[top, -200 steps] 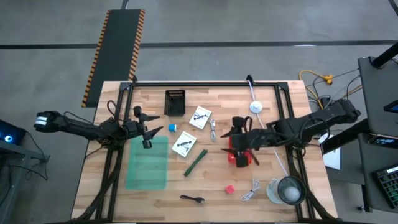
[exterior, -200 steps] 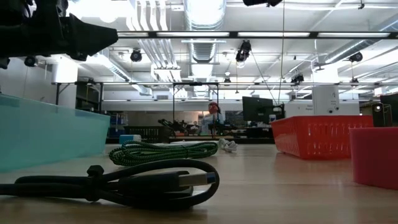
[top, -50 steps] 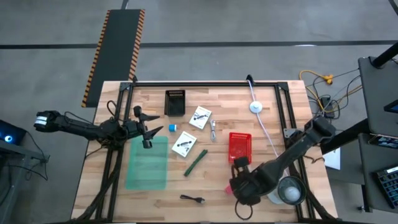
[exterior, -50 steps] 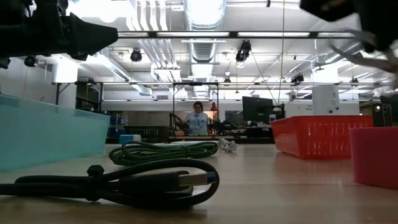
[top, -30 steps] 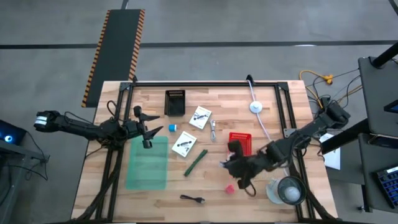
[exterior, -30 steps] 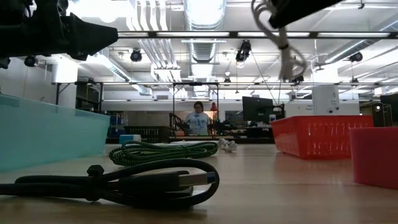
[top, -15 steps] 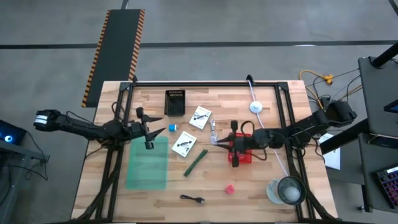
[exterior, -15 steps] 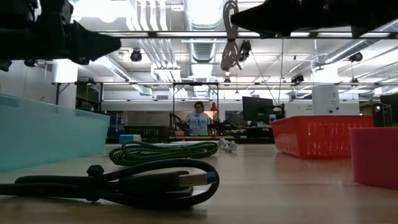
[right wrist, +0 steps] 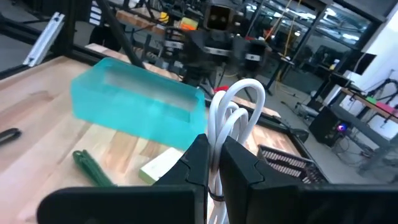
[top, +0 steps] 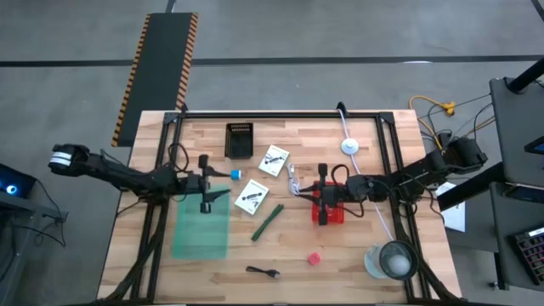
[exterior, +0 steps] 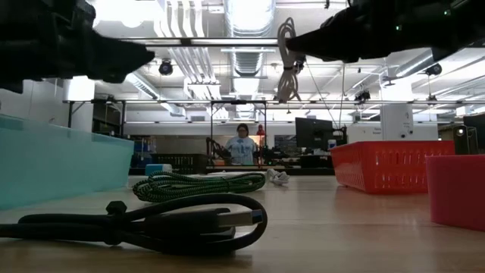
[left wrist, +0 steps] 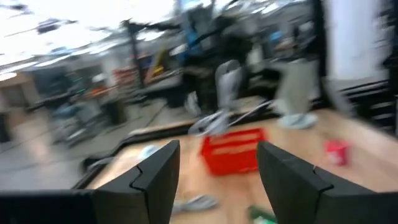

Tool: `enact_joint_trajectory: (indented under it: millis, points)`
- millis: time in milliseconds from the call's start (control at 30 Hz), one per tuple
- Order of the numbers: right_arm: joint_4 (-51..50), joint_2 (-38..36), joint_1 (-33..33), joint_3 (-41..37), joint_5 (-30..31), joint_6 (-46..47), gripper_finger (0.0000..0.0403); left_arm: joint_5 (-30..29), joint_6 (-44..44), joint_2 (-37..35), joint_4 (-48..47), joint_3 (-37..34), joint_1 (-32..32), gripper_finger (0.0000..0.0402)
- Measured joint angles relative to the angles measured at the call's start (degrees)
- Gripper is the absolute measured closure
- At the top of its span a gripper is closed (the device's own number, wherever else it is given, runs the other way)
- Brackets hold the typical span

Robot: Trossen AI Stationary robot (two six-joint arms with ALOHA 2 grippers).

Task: Pick and place items into bin
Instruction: Put the bottom white USB cable into the light blue bin

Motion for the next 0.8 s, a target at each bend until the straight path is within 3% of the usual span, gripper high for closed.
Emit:
enact_joint_trajectory:
  millis: [100,333,800]
  points:
    - [1.54,0.11,-0.85,0.0,-0.04,-0.01,0.039,3.4,-0.03,4.02,2.81,0.81,-0.02,0.0205]
    - [3.08,1.14,-2.62,0.14,-0.15,-1.44,0.039,3.56,0.26,15.42,8.3,4.85,0.0,0.0205]
    - [5.26,2.73,-3.79,0.22,-1.46,-1.51,0.039,2.83,4.12,38.95,9.62,22.12,0.05,0.0205]
